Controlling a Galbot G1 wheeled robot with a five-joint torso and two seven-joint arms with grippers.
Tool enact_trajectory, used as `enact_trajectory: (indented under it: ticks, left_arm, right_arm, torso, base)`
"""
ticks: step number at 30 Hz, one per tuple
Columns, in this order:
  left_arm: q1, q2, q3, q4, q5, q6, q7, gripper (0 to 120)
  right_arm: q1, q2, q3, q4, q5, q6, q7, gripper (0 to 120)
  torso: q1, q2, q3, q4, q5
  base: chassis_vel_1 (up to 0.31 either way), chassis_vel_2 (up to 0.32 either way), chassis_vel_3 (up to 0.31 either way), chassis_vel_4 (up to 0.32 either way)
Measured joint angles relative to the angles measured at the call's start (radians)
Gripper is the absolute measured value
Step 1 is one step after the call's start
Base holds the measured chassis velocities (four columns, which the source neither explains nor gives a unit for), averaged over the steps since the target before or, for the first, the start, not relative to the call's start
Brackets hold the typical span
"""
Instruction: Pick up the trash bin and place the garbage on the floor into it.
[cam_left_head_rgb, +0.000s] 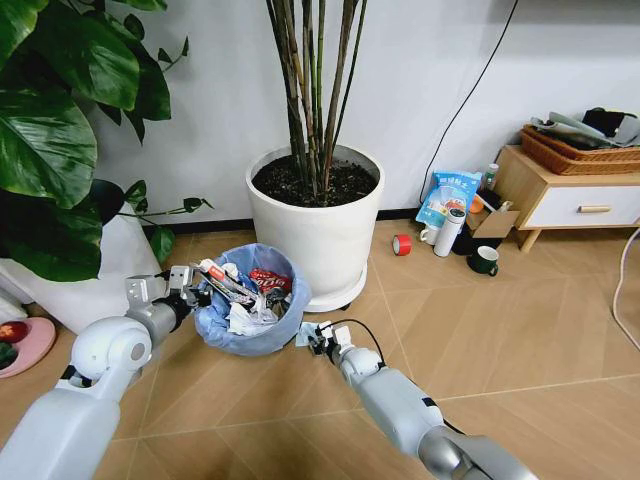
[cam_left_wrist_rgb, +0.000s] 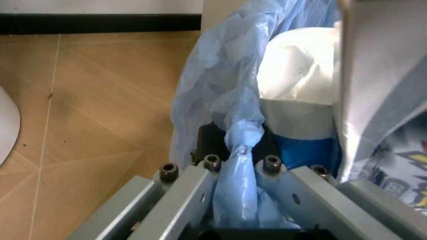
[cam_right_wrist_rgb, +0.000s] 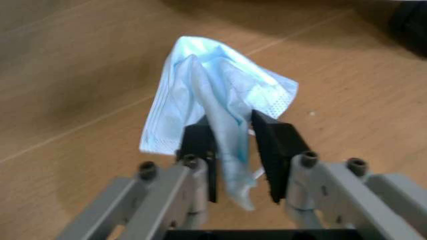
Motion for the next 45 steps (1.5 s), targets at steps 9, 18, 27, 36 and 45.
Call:
enact_trajectory:
  ticks: [9, 18, 27, 36, 45]
  left_arm:
    - [0.006, 0.007, 0.002, 0.003, 0.003, 0.0, 0.009, 0]
    - [0.001, 0.011, 0.008, 0.041, 0.031, -0.003, 0.023, 0]
    - [0.005, 0.031, 0.008, 0.06, 0.048, -0.006, 0.021, 0]
    - [0.003, 0.039, 0.027, 0.065, 0.052, -0.007, 0.034, 0]
    - [-0.024, 0.034, 0.062, 0.06, 0.039, -0.004, 0.048, 0]
  right_arm:
    - [-0.063, -0.072, 0.068, 0.153, -0.001, 0.005, 0.004, 0]
    - [-0.246, -0.214, 0.101, 0.501, 0.098, -0.016, 0.0, 0]
    - [-0.364, -0.314, 0.195, 0.804, 0.132, -0.02, -0.009, 0]
    - [-0.388, -0.457, 0.203, 1.101, 0.221, -0.068, -0.003, 0]
    - [-0.299, -0.48, 0.153, 1.214, 0.304, -0.114, 0.018, 0]
  torso:
    - [0.0, 0.0, 0.0, -0.0001, 0.0]
    - [0.0, 0.0, 0.0, -0.0003, 0.0002]
    - [0.0, 0.0, 0.0, 0.0, 0.0003]
    - [0.0, 0.0, 0.0, -0.0002, 0.0001]
    - [0.0, 0.0, 0.0, 0.0, 0.0001]
  base:
    - [0.0, 0.0, 0.0, 0.0]
    - [0.0, 0.0, 0.0, 0.0]
    - [0.0, 0.0, 0.0, 0.0]
    - [0.0, 0.0, 0.0, 0.0]
    - [0.0, 0.0, 0.0, 0.0]
